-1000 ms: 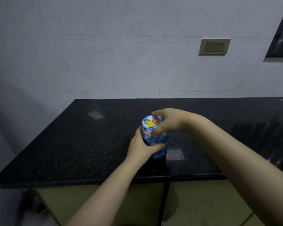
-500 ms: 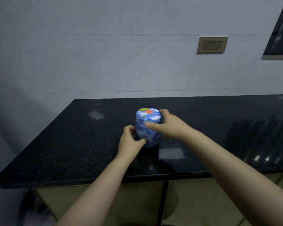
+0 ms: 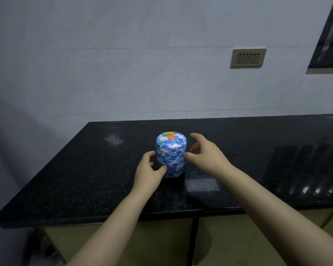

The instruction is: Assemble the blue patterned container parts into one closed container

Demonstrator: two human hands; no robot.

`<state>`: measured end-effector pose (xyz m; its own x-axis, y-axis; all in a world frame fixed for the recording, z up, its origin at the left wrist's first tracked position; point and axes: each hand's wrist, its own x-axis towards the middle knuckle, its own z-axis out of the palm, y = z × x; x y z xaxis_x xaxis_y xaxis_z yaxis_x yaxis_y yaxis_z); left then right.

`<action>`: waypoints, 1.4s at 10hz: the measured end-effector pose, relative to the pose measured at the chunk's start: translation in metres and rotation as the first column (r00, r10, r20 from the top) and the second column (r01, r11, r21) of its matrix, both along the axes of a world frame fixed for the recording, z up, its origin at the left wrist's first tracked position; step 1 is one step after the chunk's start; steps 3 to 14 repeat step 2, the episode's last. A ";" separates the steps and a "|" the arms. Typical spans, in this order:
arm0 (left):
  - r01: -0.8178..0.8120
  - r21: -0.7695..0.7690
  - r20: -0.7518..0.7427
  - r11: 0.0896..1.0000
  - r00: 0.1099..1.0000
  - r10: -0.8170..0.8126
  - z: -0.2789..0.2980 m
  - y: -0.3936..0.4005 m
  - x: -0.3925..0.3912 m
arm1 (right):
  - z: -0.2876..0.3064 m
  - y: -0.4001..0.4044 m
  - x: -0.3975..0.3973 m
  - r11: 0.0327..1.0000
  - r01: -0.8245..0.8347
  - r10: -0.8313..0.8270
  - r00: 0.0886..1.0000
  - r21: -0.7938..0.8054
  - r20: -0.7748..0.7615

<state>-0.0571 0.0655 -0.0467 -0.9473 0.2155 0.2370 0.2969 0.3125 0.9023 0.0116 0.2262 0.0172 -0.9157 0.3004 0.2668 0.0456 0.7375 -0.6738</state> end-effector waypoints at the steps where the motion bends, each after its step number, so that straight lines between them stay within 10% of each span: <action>1: 0.006 0.036 -0.027 0.999 1.000 -0.005 0.010 -0.004 0.003 | 0.011 0.001 0.009 1.000 0.011 -0.011 0.999 -0.005 -0.049; 14: 0.020 0.120 -0.055 0.993 0.998 -0.013 0.021 -0.010 0.007 | 0.028 0.001 0.020 0.996 0.010 -0.024 0.985 -0.086 -0.170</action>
